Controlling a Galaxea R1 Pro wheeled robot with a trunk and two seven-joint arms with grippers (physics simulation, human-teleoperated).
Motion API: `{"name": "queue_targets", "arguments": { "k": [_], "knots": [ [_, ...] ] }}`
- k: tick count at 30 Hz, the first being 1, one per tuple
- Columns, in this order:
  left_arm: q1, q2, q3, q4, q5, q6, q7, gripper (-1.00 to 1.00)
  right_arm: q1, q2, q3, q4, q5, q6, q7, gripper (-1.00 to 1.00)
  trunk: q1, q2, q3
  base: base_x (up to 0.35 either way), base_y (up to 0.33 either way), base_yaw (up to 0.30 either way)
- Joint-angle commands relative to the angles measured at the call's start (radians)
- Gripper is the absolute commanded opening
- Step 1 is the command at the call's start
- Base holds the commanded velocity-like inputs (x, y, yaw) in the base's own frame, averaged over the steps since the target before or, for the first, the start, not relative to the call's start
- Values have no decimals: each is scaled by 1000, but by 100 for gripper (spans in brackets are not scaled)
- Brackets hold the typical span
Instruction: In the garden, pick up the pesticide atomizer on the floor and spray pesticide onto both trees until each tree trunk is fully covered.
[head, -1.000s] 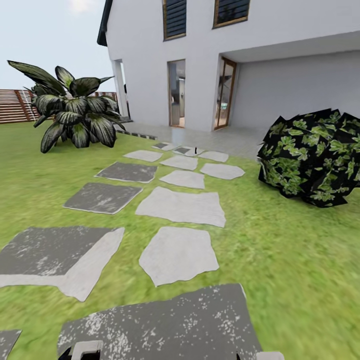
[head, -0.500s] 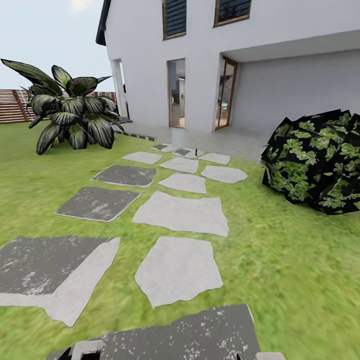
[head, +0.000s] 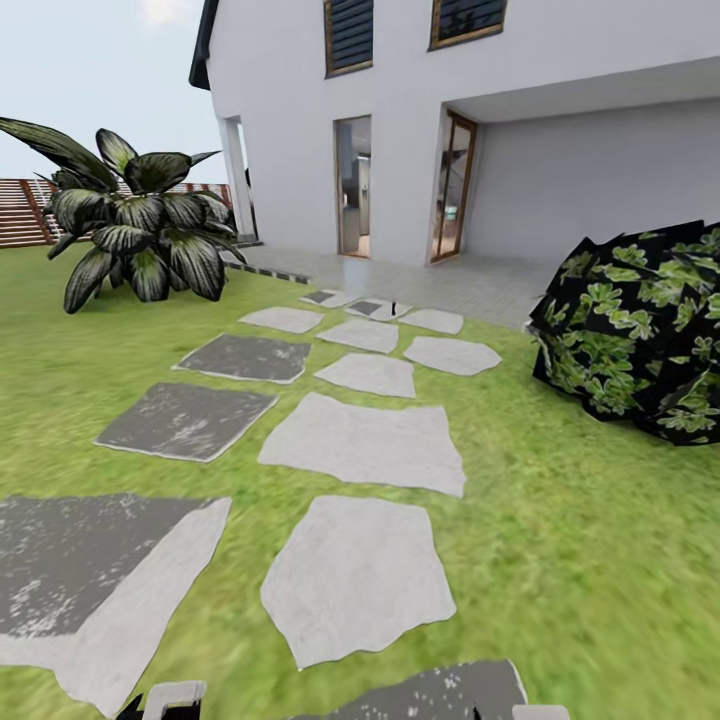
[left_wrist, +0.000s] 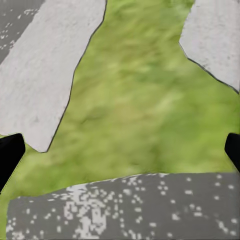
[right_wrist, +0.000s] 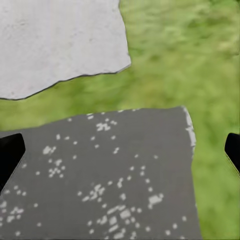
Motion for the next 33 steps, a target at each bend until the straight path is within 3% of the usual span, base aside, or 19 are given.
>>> {"name": "queue_targets", "arguments": {
  "k": [1, 33],
  "knots": [
    [0, 0, 0, 0, 0, 0, 0, 100, 0, 0, 0, 0, 0, 0, 0, 100, 0, 0, 0, 339, 0, 0],
    [0, 0, 0, 0, -2, 0, 0, 100, 0, 0, -1, -1, 0, 0, -1, 100, 0, 0, 0, 339, 0, 0]
  ]
}}
